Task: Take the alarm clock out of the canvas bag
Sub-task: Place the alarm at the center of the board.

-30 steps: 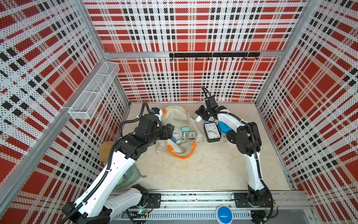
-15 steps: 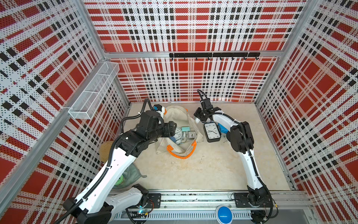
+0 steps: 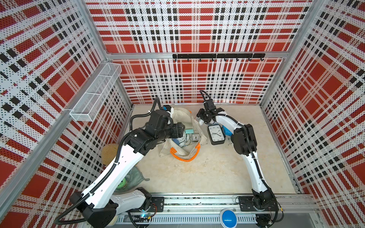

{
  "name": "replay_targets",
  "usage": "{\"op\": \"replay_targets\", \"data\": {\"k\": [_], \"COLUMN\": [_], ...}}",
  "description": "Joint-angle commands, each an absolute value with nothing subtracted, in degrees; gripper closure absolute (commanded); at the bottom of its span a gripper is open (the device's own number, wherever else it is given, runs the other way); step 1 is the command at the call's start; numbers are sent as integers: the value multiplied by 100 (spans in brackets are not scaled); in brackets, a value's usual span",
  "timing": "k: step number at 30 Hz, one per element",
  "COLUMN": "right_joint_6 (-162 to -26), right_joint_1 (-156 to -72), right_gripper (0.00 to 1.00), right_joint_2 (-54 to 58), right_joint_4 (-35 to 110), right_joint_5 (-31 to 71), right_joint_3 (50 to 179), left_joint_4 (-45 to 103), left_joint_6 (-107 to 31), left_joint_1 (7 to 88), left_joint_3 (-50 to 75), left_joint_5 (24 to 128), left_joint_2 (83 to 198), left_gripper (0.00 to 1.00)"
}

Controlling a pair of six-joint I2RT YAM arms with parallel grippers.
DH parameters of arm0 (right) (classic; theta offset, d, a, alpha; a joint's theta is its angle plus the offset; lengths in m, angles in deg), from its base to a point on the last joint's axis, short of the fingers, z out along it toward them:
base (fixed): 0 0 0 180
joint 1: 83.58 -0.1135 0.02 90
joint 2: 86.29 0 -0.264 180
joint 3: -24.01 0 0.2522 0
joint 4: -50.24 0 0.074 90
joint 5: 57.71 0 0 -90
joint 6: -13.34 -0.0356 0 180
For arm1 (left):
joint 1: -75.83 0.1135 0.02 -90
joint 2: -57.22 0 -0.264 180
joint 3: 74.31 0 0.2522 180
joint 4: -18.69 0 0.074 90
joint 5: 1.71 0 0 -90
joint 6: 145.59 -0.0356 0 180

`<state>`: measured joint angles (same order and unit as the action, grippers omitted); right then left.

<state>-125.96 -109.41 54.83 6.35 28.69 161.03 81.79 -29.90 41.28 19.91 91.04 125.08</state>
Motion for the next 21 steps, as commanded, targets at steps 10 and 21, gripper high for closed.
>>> {"op": "replay_targets", "data": {"k": [10, 21], "right_joint_6": [-12623, -12730], "right_joint_1": [-10960, -10968], "right_gripper": [27, 21], "right_joint_2": [4915, 4042], "right_joint_4": [617, 669], "right_joint_5": [3274, 3460], "right_joint_3": [15639, 15083], "left_joint_4": [8180, 8108], "left_joint_6": [-2847, -2768], "left_joint_1": [3875, 3851], "left_joint_3": [2301, 2138], "left_joint_5": [9407, 9589], "left_joint_2": [12570, 12452], "left_gripper": [25, 12]}}
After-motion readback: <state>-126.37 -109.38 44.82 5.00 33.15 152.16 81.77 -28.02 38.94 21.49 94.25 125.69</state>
